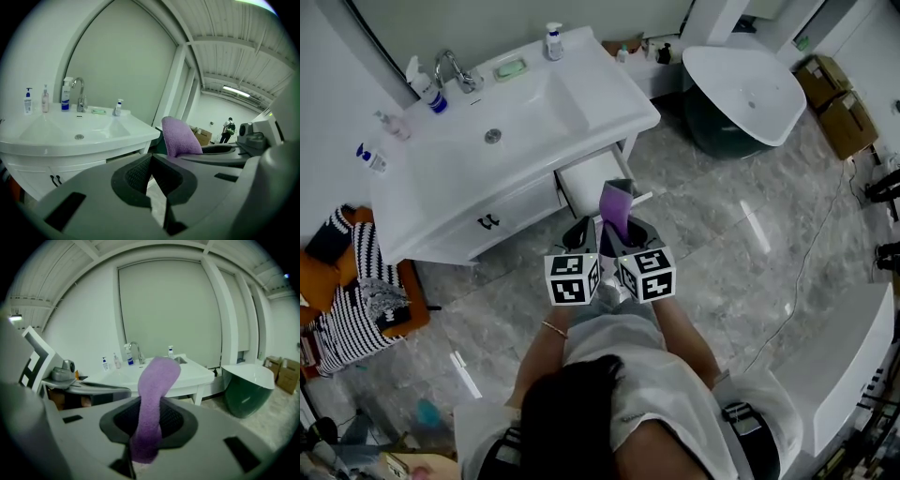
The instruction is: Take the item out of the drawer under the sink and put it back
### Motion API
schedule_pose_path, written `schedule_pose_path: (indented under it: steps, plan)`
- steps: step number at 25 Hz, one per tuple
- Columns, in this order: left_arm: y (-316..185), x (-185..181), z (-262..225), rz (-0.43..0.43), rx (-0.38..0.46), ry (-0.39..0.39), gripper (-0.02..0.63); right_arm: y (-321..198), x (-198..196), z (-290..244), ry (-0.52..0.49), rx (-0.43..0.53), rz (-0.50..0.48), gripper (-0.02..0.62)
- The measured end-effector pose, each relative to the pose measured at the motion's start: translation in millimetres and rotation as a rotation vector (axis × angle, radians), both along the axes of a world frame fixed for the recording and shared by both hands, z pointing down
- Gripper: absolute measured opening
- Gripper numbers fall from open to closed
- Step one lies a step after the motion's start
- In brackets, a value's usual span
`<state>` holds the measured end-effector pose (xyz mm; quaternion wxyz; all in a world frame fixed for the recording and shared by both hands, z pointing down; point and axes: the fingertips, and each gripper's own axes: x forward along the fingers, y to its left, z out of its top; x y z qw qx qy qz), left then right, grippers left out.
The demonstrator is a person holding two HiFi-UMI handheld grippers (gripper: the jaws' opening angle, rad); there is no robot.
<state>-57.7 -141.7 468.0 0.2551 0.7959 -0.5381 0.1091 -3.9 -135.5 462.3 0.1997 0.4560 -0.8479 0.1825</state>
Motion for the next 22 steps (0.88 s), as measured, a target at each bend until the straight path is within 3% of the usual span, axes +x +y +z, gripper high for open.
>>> schedule_pose_path:
  steps: [11, 22]
  plan:
    - [-16.0, -18.9, 7.7, -0.006, -0.008, 0.001, 0.005, -19.0, -17.2, 0.6, -0.009, 0.013, 0.003, 0.097]
    - [-40.0, -23.5, 19.4, -0.032, -0.022, -0.007, 0.005, -49.6, -7.6, 12.3, 0.007, 0.001, 0.012, 0.097]
